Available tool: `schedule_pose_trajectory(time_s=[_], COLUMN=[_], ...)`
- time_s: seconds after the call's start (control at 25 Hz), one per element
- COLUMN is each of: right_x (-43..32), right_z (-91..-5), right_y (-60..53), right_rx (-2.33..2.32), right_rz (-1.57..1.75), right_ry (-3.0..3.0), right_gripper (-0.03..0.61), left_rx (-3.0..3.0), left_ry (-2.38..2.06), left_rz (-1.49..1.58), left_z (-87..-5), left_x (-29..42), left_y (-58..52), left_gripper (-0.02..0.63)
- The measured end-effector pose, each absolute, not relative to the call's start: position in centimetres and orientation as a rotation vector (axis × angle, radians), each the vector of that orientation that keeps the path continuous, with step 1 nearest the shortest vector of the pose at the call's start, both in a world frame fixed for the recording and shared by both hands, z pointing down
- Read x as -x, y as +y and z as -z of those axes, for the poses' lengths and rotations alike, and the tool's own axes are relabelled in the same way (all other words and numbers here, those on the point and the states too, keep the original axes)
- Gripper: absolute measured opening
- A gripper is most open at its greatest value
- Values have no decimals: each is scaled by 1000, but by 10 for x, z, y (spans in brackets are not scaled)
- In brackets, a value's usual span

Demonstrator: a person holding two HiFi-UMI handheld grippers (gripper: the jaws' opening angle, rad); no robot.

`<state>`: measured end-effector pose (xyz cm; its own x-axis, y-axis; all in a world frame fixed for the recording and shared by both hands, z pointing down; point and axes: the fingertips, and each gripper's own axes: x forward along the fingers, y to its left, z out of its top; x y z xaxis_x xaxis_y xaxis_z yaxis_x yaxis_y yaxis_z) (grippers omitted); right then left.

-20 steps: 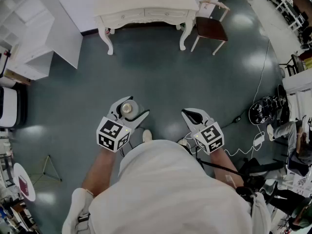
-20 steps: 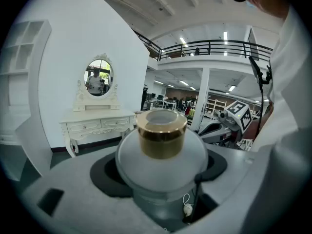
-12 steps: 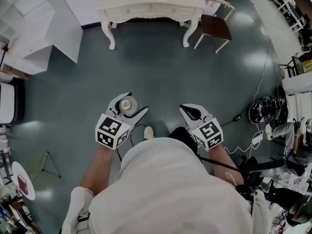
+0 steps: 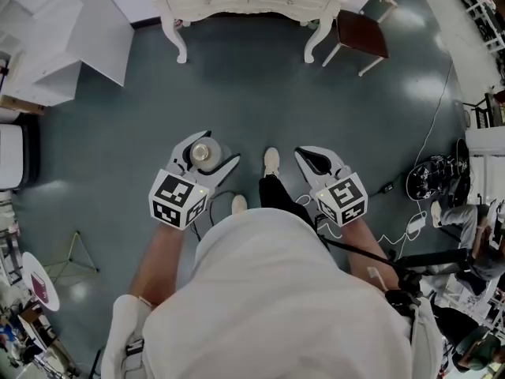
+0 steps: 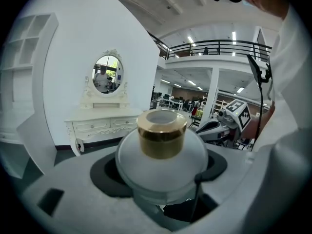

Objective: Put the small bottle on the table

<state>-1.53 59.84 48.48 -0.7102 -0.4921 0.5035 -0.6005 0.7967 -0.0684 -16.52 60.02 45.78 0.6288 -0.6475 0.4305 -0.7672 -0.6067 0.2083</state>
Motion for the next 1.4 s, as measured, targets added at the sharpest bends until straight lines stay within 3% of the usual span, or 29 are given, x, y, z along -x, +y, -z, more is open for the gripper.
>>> schedule_pose_trajectory(time_s=[0.52,0.64,0.76,1.12,1.4], right_x=[-60,-71,-79,-44,31], right_z=[-472,-478,-483,-491,-472], right_y=[389,359,338,247,158], right_rx=[-766,-774,-778,-776,-794], right_rz=[-271,-320,-361,-353,-338], right_ry=[-2627,-2632,-2630,-2602,-2572], right_gripper=[57,51,2,0,0], left_rx=[-2452,-2446,-2444,-2458,-2498], left_ry=[-1200,-1195,-1189,-1200,-1164], left_rz=[-527,-546,-546,-505,-495], left_z=[-439,-442,-442,-448,-433], left_x=[81,67,59,100,171], left_y=[413,381,356,254,157], left_gripper=[341,341,341,341,341])
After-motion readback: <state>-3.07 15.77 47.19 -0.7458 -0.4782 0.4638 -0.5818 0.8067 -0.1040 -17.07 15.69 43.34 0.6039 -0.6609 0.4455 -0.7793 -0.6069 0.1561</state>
